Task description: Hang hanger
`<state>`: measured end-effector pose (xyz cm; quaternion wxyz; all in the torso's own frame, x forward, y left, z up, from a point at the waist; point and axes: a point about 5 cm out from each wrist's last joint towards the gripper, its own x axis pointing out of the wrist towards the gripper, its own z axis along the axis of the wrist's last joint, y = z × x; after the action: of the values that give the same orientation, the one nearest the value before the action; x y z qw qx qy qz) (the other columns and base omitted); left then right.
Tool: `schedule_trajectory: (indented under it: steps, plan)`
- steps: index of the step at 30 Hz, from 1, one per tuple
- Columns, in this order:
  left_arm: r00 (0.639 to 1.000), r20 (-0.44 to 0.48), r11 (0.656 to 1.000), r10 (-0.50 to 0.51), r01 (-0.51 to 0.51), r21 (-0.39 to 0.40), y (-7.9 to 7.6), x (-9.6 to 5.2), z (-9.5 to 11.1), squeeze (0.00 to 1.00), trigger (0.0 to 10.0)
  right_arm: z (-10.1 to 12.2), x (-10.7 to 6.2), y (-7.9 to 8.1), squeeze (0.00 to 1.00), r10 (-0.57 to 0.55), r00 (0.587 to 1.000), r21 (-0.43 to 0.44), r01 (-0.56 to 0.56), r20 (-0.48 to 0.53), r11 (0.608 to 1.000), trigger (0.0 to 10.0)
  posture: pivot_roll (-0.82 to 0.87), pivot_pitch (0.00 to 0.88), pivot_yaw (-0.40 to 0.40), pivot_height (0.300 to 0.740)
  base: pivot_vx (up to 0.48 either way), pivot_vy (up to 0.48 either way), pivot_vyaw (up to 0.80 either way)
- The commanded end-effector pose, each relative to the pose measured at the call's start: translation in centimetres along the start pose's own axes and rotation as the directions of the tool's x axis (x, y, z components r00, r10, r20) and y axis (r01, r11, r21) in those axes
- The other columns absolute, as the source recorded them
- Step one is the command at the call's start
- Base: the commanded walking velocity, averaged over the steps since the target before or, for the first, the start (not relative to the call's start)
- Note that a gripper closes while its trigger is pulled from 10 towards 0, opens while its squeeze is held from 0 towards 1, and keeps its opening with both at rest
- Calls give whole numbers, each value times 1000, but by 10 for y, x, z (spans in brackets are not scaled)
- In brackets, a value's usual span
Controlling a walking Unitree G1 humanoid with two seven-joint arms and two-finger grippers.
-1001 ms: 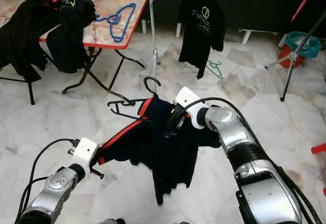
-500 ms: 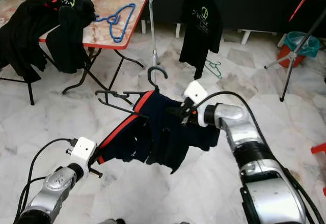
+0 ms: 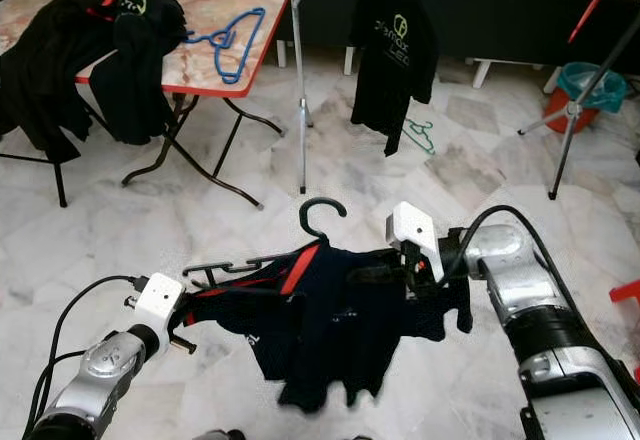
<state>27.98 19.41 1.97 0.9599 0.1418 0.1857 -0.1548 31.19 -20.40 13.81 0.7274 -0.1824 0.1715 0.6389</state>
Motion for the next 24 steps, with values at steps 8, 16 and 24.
schedule_trajectory:
  steps: [8,16,24]
  plan:
    - [998,-68,1000,16,-16,-5,4,-5,-15,0,10000,10,-10,9,0,90,996,-78,-90,-5,993,10000,20,123,-20,740,0,0,0]
    - [997,-74,1000,22,-22,-3,5,-6,-16,0,10000,-10,-11,12,0,87,965,-110,-117,-248,987,10000,21,124,-22,740,0,0,0]
    - [996,-85,1000,18,-17,6,4,-6,-18,0,10000,-18,-12,-1,0,-70,928,-175,6,-366,985,10000,19,124,-23,740,0,0,0]
